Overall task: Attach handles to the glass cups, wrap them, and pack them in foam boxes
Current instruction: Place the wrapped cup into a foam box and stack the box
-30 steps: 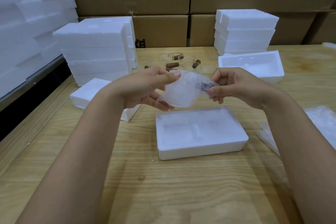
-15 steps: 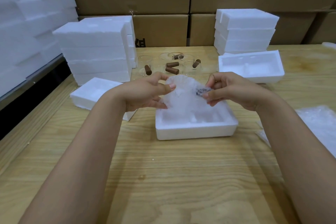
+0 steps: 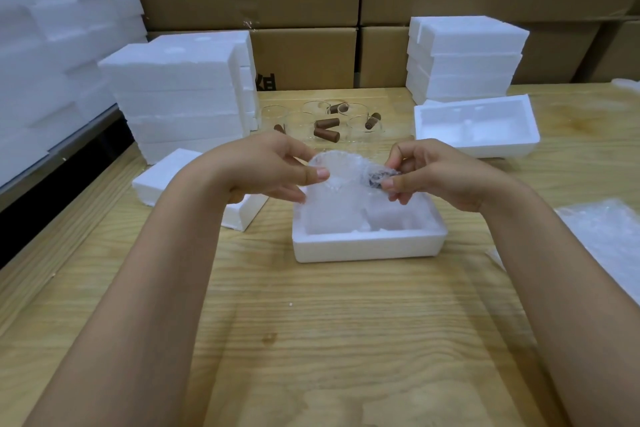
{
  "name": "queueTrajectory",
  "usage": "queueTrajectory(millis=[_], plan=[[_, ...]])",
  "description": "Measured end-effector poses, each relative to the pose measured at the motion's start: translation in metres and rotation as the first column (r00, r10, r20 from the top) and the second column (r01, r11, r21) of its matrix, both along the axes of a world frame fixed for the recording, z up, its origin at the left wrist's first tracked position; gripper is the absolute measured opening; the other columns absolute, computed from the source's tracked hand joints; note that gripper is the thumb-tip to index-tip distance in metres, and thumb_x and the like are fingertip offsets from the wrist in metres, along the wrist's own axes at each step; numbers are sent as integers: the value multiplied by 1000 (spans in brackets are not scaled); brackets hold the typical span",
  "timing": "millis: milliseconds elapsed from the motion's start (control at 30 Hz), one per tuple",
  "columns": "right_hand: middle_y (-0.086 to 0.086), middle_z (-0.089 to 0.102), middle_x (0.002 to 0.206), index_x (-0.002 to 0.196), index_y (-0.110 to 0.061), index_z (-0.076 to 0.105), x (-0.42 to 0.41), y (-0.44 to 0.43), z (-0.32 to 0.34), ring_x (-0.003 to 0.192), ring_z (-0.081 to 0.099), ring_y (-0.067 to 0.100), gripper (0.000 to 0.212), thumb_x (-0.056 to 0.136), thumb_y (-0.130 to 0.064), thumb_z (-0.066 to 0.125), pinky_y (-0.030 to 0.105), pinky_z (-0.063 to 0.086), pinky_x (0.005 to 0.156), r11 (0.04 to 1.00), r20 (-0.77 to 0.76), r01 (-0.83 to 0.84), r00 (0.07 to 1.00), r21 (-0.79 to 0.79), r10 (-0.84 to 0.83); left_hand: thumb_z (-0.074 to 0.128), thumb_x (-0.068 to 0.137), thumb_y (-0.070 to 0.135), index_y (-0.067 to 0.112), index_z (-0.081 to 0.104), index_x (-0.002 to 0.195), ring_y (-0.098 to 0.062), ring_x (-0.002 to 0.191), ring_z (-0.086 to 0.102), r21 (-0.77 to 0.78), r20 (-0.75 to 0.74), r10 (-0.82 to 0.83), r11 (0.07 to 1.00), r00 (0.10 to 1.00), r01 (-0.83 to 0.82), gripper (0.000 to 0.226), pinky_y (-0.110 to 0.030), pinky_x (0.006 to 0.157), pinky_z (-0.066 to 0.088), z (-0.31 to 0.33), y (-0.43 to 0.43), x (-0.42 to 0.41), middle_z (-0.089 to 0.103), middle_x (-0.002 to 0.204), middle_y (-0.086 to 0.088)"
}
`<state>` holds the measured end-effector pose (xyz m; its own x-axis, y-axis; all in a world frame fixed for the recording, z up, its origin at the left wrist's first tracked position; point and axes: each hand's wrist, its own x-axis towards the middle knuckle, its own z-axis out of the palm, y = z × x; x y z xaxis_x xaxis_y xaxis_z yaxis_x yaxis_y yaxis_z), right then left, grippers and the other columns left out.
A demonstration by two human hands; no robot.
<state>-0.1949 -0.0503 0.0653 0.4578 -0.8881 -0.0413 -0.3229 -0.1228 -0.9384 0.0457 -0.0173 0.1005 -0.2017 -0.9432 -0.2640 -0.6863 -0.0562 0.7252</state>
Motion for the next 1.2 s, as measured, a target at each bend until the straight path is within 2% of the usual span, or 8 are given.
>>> queueTrajectory(millis=[300, 500, 667, 800, 900, 967, 1067, 1200], plan=[[7, 67, 66, 80, -6, 55, 0, 0, -3, 64, 62, 19, 15, 82, 3, 66, 24, 51, 64, 998, -83, -46, 995, 38, 49, 75, 78, 35, 13, 59, 128, -6, 85, 72, -3, 70, -11, 1000, 997, 11, 57, -33, 101, 44, -1, -2, -2, 71, 109, 3], [4, 70, 65, 79, -9, 54, 6, -1, -6, 59, 61, 15, 18, 81, 1, 69, 26, 46, 61, 997, -200, -74, 977, 0, 72, 75, 81, 34, 14, 67, 116, -5, 79, 71, -43, 143, -7, 999, 990, 13, 41, -36, 98, 49, -12, -7, -3, 72, 97, 4], [-2, 70, 62, 76, -9, 54, 11, 1, -5, 62, 65, 13, 20, 80, -1, 71, 18, 48, 57, 995, -330, -85, 942, -52, 63, 72, 81, 45, 20, 67, 120, -8, 66, 60, -133, 293, -5, 990, 956, 46, 47, -25, 61, 41, -16, -10, -5, 62, 90, 11], [2, 70, 71, 78, -9, 58, 10, 4, -2, 67, 65, 15, 16, 80, -4, 72, 20, 49, 63, 995, -335, -68, 942, -75, 39, 66, 81, 53, 28, 71, 109, -7, 85, 57, -145, 214, 4, 989, 977, 28, 37, -27, 78, 46, -18, -12, 3, 64, 99, 12], [7, 73, 89, 88, -10, 66, 7, 5, 0, 84, 69, 20, 13, 80, -14, 75, 27, 54, 78, 993, -377, -71, 926, -97, 29, 59, 85, 58, 34, 63, 99, -10, 91, 54, -347, 125, 267, 914, 956, -210, 28, -27, 75, 40, -19, -19, 20, 61, 96, 12], [1, 74, 90, 94, -15, 69, 3, 4, 3, 90, 69, 16, 18, 78, -20, 77, 31, 53, 88, 993, -377, -56, 926, -109, 11, 61, 85, 58, 26, 58, 111, -18, 98, 53, -381, 277, 399, 881, 874, -281, 41, -29, 73, 36, -25, -24, 31, 61, 109, 2], [-6, 74, 89, 99, -22, 68, -3, 4, 7, 87, 68, 5, 22, 79, -16, 75, 23, 49, 85, 992, -335, -47, 942, -116, 6, 70, 80, 54, 15, 47, 129, -23, 104, 50, -212, 517, 349, 937, 782, -278, 67, -33, 75, 37, -41, -26, 33, 55, 127, -7], [-6, 70, 99, 108, -26, 66, -7, 6, 10, 92, 67, 6, 30, 85, -7, 66, 23, 48, 90, 991, -339, -114, 937, -70, 84, 75, 81, 32, 15, 47, 127, -22, 94, 46, -203, 487, 354, 935, 799, -291, 57, -34, 72, 39, -49, -26, 33, 55, 125, -8]])
